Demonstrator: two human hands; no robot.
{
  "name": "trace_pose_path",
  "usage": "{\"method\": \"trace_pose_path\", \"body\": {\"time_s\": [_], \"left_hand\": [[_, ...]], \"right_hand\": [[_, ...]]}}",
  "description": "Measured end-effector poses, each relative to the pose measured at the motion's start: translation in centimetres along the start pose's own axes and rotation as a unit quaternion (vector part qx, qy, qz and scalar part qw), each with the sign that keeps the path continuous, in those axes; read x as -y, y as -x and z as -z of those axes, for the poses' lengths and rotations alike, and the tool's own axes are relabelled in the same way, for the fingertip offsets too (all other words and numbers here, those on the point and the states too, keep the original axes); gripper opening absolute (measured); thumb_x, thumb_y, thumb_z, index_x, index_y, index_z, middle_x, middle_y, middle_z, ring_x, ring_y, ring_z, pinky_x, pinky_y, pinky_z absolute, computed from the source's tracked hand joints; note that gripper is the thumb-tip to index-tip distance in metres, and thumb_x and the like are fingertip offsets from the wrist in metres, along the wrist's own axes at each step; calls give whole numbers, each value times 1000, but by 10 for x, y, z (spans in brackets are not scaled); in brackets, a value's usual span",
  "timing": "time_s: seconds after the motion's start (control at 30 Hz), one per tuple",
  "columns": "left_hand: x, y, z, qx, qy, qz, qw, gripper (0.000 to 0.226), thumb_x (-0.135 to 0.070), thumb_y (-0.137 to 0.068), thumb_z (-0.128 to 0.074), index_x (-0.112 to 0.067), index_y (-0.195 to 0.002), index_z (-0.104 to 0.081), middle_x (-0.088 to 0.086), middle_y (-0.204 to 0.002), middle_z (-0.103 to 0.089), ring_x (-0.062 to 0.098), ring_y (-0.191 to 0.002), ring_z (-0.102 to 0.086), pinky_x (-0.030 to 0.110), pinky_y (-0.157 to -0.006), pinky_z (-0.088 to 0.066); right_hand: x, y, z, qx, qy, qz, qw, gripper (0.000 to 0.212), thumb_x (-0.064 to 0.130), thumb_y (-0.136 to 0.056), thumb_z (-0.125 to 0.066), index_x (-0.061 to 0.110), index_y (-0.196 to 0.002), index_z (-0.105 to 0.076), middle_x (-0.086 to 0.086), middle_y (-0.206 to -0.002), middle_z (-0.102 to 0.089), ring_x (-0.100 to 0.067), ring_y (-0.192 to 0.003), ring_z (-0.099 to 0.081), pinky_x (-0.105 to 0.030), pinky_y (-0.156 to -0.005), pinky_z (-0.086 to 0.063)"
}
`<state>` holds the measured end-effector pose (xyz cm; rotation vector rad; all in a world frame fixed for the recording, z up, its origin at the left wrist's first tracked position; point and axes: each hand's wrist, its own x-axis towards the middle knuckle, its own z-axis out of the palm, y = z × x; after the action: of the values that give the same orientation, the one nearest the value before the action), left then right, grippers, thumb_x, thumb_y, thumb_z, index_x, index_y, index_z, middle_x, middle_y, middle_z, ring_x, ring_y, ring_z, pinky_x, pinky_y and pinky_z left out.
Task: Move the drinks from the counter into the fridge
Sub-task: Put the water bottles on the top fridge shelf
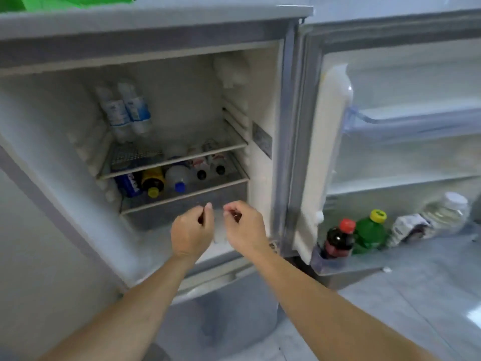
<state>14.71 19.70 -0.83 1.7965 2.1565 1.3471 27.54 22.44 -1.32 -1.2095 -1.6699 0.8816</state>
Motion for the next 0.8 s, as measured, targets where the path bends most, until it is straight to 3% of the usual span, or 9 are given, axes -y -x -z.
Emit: {"method": "trace_pose_path", "body": {"time_s": [0.13,0.23,0.37,0.5,0.6,0.73,0.8], "left_hand": [[-25,74,-35,80,50,15,995,42,-17,-99,-52,-5,-59,-46,14,-55,-49,36,-56,-50,42,-55,-39],[-40,120,-62,162,71,24,984,29,-26,-99,-53,-11,-74,-58,5,-63,-59,30,-64,-57,39,-59,-45],[-57,168,-95,294,80,16,952,17,-34,-97,-55,-35,-80,-57,-8,-64,-58,11,-61,-56,29,-58,-44],[-55,212,-127,392,87,70,913,9,-32,-95,-60,-32,-86,-61,-7,-74,-66,18,-72,-64,35,-69,-51],[-39,251,-148,485,71,131,862,9,-27,-94,-62,-30,-86,-62,-5,-79,-70,19,-73,-66,37,-72,-54],[3,293,-161,607,3,209,767,10,-22,-95,-60,-16,-102,-64,9,-90,-71,21,-63,-56,24,-54,-46],[25,302,-162,630,-26,227,742,13,-22,-93,-62,-12,-102,-65,13,-90,-70,23,-61,-54,23,-52,-44]], "right_hand": [[-46,87,56,-46,-1,-69,997,14,17,-94,-59,18,-102,-70,12,-85,-66,-3,-77,-61,-11,-74,-45],[-85,145,105,-96,-6,-164,982,15,17,-95,-60,17,-106,-70,12,-88,-66,-6,-84,-62,-19,-81,-50],[-137,216,166,-178,11,-292,939,16,21,-95,-59,20,-107,-70,13,-92,-66,-11,-92,-63,-28,-86,-53],[-179,282,210,-270,-1,-413,870,16,25,-93,-61,21,-105,-71,3,-98,-70,-18,-95,-66,-37,-87,-56],[-205,329,230,-313,-39,-492,811,21,27,-90,-62,18,-108,-70,0,-97,-71,-22,-92,-66,-38,-84,-55],[-223,395,239,-339,-66,-574,742,23,26,-92,-63,13,-110,-65,-6,-93,-66,-24,-84,-61,-41,-82,-54],[-227,425,235,-351,-62,-605,712,23,26,-92,-62,13,-111,-64,-7,-94,-65,-23,-84,-60,-40,-82,-53]]}}
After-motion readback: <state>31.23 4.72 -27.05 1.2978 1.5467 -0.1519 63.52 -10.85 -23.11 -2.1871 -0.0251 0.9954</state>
